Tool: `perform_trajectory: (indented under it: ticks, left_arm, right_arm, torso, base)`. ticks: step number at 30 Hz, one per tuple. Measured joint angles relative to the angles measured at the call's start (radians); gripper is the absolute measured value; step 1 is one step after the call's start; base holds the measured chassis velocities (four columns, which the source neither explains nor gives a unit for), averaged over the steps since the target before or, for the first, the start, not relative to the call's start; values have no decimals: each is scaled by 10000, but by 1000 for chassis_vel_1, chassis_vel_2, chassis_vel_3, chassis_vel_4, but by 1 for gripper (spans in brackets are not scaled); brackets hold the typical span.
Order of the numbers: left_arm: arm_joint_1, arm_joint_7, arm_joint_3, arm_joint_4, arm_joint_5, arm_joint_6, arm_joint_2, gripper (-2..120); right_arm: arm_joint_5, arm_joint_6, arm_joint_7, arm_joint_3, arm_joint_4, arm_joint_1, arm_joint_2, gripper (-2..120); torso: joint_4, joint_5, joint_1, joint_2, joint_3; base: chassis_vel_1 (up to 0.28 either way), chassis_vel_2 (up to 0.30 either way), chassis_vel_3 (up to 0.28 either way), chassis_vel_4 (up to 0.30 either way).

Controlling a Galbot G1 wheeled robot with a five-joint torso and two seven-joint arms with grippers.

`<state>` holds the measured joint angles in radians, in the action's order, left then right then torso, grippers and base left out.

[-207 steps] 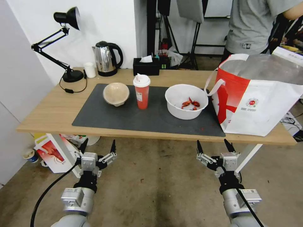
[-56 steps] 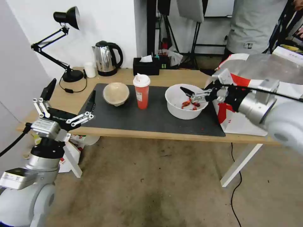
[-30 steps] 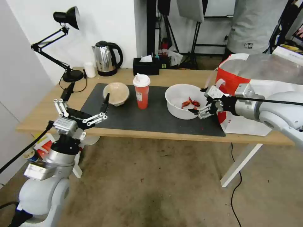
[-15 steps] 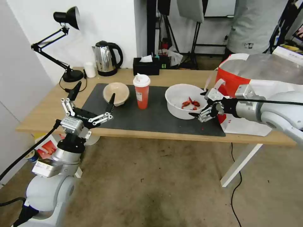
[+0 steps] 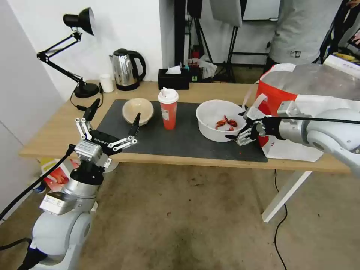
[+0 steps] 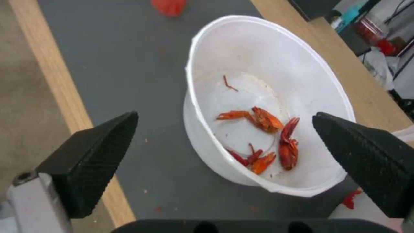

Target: Pick up the trash from the table and place it into the takeout bag.

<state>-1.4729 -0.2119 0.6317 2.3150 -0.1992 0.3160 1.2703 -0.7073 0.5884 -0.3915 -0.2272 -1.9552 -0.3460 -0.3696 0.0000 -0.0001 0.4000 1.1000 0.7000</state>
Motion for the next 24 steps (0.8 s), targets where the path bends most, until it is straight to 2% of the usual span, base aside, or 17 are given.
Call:
perform_trajectory:
  ticks: [24]
  left_arm:
    - [-14, -5, 105, -21, -12, 49, -3, 100]
  right_arm:
    - [287, -21, -126, -1537, 1300, 1394, -1291, 100]
  torso:
    - [1, -1, 0, 0, 0]
  base:
    - [0, 0, 0, 0]
